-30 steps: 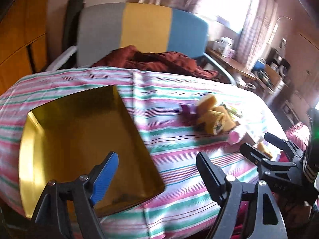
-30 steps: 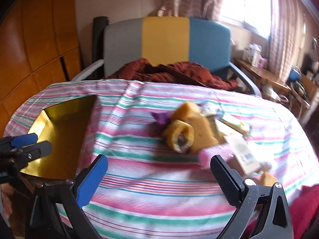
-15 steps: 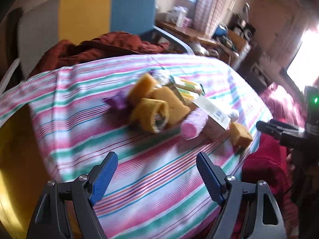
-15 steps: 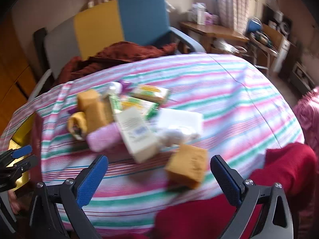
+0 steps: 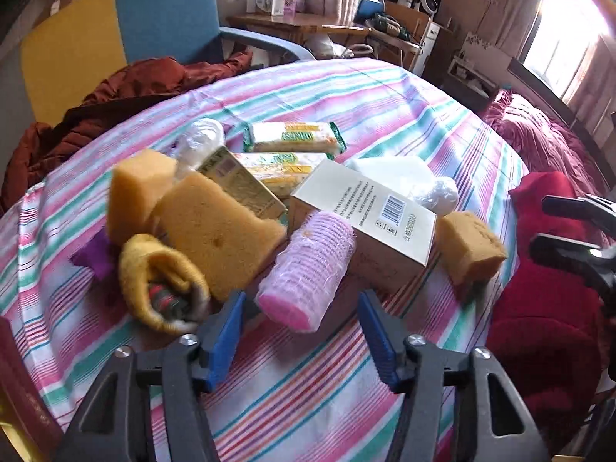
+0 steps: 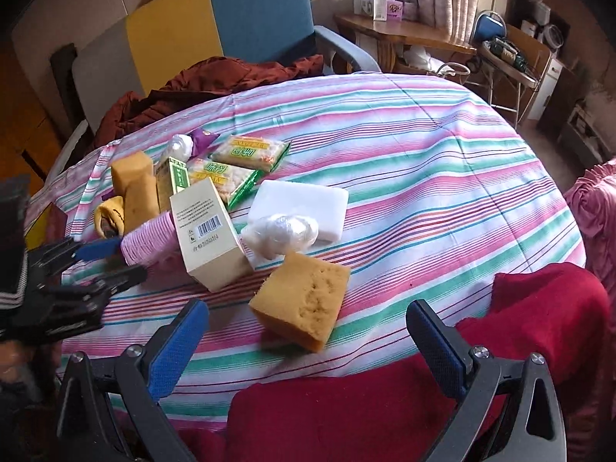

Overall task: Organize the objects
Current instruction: 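Move both tools from the gold tray toward the pile of items, then grasp the pink hair curler with the left tool while the right tool grasps the cream box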

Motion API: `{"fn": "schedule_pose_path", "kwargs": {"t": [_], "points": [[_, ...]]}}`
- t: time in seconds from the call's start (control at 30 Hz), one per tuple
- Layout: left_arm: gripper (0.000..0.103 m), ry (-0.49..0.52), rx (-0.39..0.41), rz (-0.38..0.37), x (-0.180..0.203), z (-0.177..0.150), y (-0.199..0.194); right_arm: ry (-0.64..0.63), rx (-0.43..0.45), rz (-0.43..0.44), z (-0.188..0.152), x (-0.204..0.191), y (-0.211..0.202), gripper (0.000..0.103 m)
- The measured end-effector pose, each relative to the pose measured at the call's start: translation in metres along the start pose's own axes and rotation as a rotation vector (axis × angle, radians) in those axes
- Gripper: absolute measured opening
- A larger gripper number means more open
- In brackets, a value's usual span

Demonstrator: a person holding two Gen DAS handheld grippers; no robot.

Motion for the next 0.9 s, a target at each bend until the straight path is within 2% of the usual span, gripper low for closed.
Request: {"fn": "schedule_pose_path", "kwargs": {"t": [0.03, 0.07, 0.13, 0.23, 0.4, 0.53, 0.63, 0.7, 0.8, 0.83, 0.9], "points": [[0.052, 0.005, 0.006, 0.001, 0.0, 0.001, 0.002, -0.004, 0.0, 0.005, 0.0, -0.001, 0.001, 0.103], [0.045, 0.014, 0.011, 0.012, 0.0, 0.001, 0.004, -0.009, 0.0, 0.007, 0.001, -0.002, 0.001, 0.103], [0.041, 0.012, 0.023, -0.011, 0.0, -0.001, 0.001, -0.016, 0.002, 0.01, 0.004, -0.004, 0.002, 0.103], [0.04, 0.007, 0.073, -0.044, 0.002, -0.013, -0.013, -0.036, 0.007, 0.024, 0.01, -0.011, 0.002, 0.103], [0.038, -0.078, 0.077, -0.053, -0.017, -0.051, -0.038, -0.126, -0.003, 0.089, 0.021, -0.045, 0.008, 0.103], [0.038, -0.133, 0.055, -0.033, -0.035, -0.081, -0.053, -0.273, -0.049, 0.118, 0.028, -0.087, 0.026, 0.103], [0.041, -0.159, 0.033, -0.025, -0.046, -0.092, -0.053, -0.355, -0.096, 0.096, 0.037, -0.109, 0.049, 0.103], [0.048, -0.181, 0.034, -0.038, -0.05, -0.095, -0.054, -0.386, -0.142, 0.06, 0.043, -0.115, 0.069, 0.103], [0.049, -0.17, 0.046, -0.04, -0.052, -0.088, -0.053, -0.406, -0.207, 0.011, 0.047, -0.117, 0.098, 0.103], [0.049, -0.169, 0.048, -0.04, -0.05, -0.085, -0.053, -0.407, -0.226, 0.0, 0.045, -0.114, 0.104, 0.101], [0.05, -0.171, 0.048, -0.049, -0.048, -0.08, -0.053, -0.422, -0.262, -0.008, 0.039, -0.114, 0.113, 0.082]]}}
Point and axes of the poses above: each gripper's, at about its wrist camera, not at the fingertips, and y roughly the way its jaws point, x to its right, z to its top, the point moved 7 cm from there along y, roughly the way its jaws point, and after that the axes turned 1 degree about x, right-handed, at the moved point
